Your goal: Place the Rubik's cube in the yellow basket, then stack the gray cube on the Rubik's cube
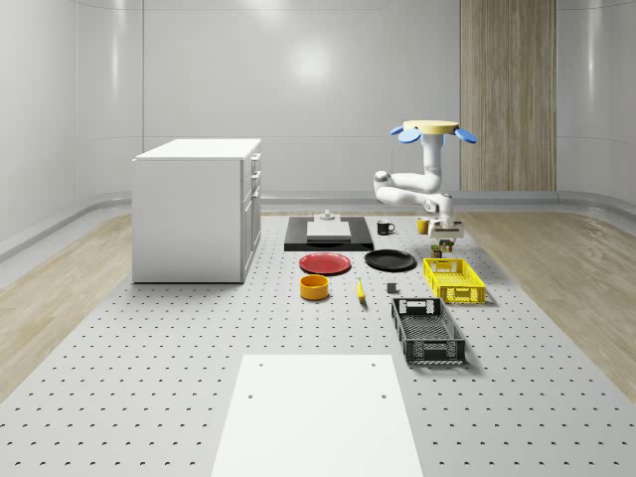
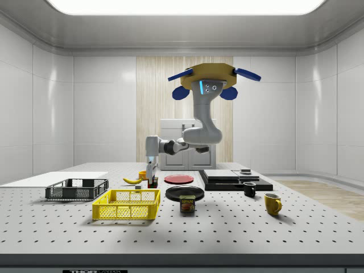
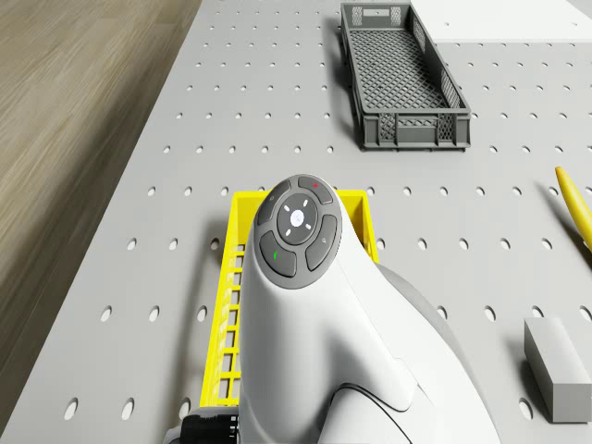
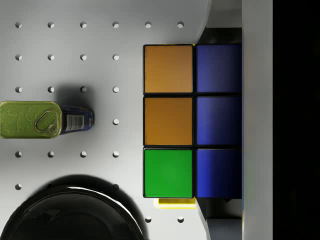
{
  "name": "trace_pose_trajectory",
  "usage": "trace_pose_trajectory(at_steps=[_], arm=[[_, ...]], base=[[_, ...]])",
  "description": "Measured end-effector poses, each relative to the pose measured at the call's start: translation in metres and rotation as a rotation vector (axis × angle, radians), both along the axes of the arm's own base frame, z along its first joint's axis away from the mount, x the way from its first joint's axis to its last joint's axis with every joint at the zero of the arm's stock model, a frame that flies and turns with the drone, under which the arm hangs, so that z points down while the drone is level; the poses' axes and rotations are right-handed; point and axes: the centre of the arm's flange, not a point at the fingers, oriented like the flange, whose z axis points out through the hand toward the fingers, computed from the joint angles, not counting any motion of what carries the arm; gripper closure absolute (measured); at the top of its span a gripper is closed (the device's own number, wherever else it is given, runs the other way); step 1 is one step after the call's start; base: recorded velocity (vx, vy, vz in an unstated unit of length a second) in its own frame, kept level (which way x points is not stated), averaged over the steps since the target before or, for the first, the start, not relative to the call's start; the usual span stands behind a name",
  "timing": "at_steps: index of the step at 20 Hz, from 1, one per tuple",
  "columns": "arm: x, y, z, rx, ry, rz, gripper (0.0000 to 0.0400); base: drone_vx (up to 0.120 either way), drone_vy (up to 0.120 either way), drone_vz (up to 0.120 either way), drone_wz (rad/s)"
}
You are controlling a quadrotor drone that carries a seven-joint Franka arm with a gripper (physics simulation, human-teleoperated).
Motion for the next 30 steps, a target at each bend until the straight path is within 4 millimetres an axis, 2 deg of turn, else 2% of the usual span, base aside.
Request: trace_pose_trajectory(at_steps=[5, 11, 15, 30], arm=[[0.0000, 0.0000, 0.0000, 0.000, 0.000, 0.000, 0.0075], [0.0000, 0.0000, 0.0000, 0.000, 0.000, 0.000, 0.0075], [0.0000, 0.0000, 0.0000, 0.000, 0.000, 0.000, 0.0075], [0.0000, 0.0000, 0.0000, 0.000, 0.000, 0.000, 0.0075]], base=[[0.120, -0.056, 0.000, 0.000], [0.120, 0.000, 0.000, 0.000], [0.000, 0.000, 0.000, 0.000], [0.000, 0.000, -0.117, 0.000]])
